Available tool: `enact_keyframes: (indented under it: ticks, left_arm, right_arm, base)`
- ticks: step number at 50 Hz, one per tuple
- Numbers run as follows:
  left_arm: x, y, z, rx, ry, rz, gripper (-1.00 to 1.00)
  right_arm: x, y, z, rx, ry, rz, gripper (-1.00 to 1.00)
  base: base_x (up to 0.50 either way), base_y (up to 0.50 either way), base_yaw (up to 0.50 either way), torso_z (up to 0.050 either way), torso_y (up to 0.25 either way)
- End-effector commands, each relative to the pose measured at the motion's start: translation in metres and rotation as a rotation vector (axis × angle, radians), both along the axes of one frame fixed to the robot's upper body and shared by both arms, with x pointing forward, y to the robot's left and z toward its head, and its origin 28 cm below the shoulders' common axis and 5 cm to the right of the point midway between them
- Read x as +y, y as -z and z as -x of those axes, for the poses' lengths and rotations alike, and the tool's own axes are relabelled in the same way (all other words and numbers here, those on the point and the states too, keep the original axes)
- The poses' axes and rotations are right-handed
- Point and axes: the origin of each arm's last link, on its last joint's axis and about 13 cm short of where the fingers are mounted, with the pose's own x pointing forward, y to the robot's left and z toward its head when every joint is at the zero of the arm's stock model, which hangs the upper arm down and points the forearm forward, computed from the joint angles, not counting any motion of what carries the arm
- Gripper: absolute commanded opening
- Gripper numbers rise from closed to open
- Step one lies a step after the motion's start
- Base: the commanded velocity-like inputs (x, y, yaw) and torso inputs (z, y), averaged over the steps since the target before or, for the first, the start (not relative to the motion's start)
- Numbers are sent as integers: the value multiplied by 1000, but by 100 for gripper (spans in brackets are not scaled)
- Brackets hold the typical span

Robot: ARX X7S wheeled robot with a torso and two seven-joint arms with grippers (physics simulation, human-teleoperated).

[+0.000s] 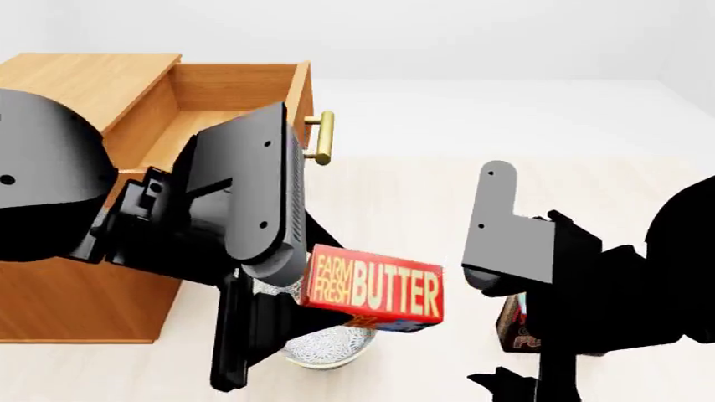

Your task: Put the butter at the back in the top drawer of the cabinet and close it.

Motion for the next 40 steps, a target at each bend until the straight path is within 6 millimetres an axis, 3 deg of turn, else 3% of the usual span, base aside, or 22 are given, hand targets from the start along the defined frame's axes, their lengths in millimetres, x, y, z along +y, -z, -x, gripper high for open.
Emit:
enact_keyframes:
  ticks: [1, 11, 30, 40]
  left_arm:
    - [14, -16, 0, -56, -80, 51, -100]
    - [25, -36, -8, -140, -286, 208, -100]
    - [30, -74, -37, -185, -743, 467, -100]
    - [27, -90, -71, -196, -992, 527, -100]
  right_arm:
    - [-12, 2, 2, -43, 89, -37, 100]
    - [-15, 8, 6, -212, 326, -146, 100]
    - [-15, 28, 17, -408, 506, -263, 100]
    - [-12, 35, 33, -498, 549, -339, 100]
  base:
    - [0, 0, 0, 0, 10]
    - [0, 0, 0, 0, 0]
    - [0, 0, 0, 1, 1]
    - [0, 0, 0, 0, 2]
